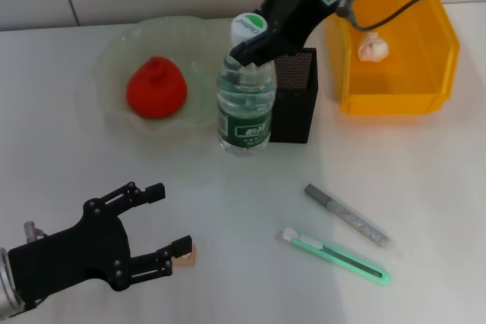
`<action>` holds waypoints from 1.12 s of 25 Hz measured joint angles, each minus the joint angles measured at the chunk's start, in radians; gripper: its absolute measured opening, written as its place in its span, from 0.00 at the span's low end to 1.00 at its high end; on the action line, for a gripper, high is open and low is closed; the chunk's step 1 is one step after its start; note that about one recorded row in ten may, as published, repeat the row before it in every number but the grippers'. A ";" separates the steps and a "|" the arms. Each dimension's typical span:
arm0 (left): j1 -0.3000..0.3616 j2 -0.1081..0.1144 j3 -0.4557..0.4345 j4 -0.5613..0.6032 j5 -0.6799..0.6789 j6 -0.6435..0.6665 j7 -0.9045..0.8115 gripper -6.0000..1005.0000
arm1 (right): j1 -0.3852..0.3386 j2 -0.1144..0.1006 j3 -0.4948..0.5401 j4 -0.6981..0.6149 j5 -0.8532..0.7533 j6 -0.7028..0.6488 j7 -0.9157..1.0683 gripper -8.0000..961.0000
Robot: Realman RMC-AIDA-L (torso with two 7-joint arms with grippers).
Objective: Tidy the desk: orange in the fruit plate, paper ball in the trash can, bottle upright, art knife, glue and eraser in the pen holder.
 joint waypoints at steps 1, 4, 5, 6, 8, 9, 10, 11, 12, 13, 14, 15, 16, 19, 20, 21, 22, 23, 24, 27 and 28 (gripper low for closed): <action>0.000 0.000 0.000 0.000 0.000 0.000 0.000 0.86 | 0.007 0.000 -0.007 0.013 0.000 0.011 0.000 0.47; 0.000 0.000 0.000 -0.003 0.000 0.003 0.001 0.86 | 0.028 0.000 -0.028 0.052 0.001 0.037 0.000 0.47; 0.000 0.000 0.000 -0.004 0.000 0.004 0.001 0.86 | 0.048 0.000 -0.045 0.088 0.001 0.062 0.000 0.47; 0.000 0.000 0.000 -0.004 0.000 0.004 0.001 0.86 | 0.048 0.000 -0.045 0.088 0.001 0.062 0.000 0.47; 0.002 0.000 0.000 -0.005 0.000 0.005 0.001 0.86 | 0.068 0.000 -0.062 0.129 0.000 0.089 -0.003 0.47; 0.005 0.000 0.000 -0.006 0.000 0.005 0.001 0.86 | 0.077 0.000 -0.068 0.145 0.000 0.101 -0.004 0.47; 0.008 0.000 0.000 -0.006 0.000 0.005 0.001 0.86 | 0.096 0.000 -0.082 0.174 0.001 0.123 -0.005 0.47; 0.008 0.000 0.000 -0.006 0.000 0.005 0.001 0.86 | 0.096 0.000 -0.082 0.174 0.001 0.123 -0.005 0.47; 0.008 0.000 0.000 -0.006 0.000 0.005 0.001 0.86 | 0.113 0.001 -0.092 0.198 0.002 0.140 -0.006 0.47; 0.008 0.000 0.000 -0.006 0.000 0.005 0.001 0.86 | 0.113 0.001 -0.092 0.198 0.002 0.140 -0.006 0.47; 0.008 0.000 0.000 -0.006 0.000 0.005 0.001 0.86 | 0.124 0.002 -0.094 0.209 0.003 0.146 -0.005 0.47; 0.008 0.000 0.000 -0.006 0.000 0.005 0.001 0.86 | 0.146 0.004 -0.095 0.234 0.006 0.152 -0.004 0.47; 0.008 0.000 0.000 -0.006 0.000 0.005 0.001 0.86 | 0.146 0.004 -0.095 0.234 0.006 0.152 -0.004 0.47; 0.011 0.001 -0.001 -0.006 0.000 -0.002 0.001 0.86 | 0.169 0.006 -0.113 0.263 0.015 0.164 0.001 0.47; 0.011 0.001 -0.001 -0.006 0.000 -0.002 0.001 0.86 | 0.178 0.006 -0.135 0.268 0.019 0.175 0.007 0.47; 0.011 0.001 -0.001 -0.006 0.000 -0.002 0.001 0.86 | 0.178 0.006 -0.135 0.268 0.019 0.175 0.007 0.47; 0.011 0.001 -0.002 -0.002 0.000 -0.001 0.000 0.86 | 0.185 0.006 -0.161 0.274 0.019 0.193 0.017 0.47; 0.011 0.001 -0.002 -0.002 0.000 -0.001 0.000 0.86 | 0.185 0.006 -0.161 0.274 0.019 0.193 0.017 0.47; 0.011 0.001 -0.002 -0.002 0.000 -0.001 0.000 0.86 | 0.189 0.006 -0.173 0.281 0.018 0.206 0.021 0.47; 0.011 0.002 -0.003 -0.001 0.001 0.002 -0.008 0.86 | 0.222 0.006 -0.190 0.357 0.017 0.259 0.023 0.47; 0.012 0.002 -0.003 -0.004 0.004 0.006 -0.008 0.86 | 0.222 0.006 -0.190 0.357 0.017 0.259 0.023 0.47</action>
